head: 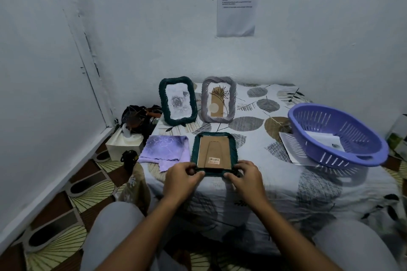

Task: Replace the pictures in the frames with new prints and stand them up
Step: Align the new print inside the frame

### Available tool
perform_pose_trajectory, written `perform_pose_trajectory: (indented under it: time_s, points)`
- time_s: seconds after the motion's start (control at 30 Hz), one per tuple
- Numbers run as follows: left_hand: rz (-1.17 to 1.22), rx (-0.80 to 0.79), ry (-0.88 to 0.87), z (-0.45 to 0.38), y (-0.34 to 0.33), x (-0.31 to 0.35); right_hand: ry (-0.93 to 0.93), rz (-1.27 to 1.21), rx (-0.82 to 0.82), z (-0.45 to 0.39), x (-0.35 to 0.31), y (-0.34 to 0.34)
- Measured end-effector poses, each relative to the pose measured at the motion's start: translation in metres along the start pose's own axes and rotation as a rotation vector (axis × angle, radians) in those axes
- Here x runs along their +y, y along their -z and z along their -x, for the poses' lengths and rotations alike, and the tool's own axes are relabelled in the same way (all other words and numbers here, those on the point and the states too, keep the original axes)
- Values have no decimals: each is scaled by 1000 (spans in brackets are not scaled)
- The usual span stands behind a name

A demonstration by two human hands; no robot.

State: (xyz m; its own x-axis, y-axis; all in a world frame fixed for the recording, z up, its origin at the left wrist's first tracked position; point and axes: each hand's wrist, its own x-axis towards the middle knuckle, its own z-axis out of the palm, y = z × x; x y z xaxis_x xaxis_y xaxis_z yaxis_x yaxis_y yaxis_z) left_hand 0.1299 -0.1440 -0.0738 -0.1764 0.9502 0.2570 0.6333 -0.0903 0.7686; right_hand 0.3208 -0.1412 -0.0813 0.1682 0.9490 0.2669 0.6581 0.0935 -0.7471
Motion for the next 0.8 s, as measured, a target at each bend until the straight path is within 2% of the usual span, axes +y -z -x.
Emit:
perform_pose_trajectory:
  time_s: [0.4,0.8]
  points:
    - [21,-8,109,-5,-6,-4,-32,-49,28,-5,6,-8]
    - [10,-112,97,-16,-3,-6,-44,-40,-21,-9,6,-4]
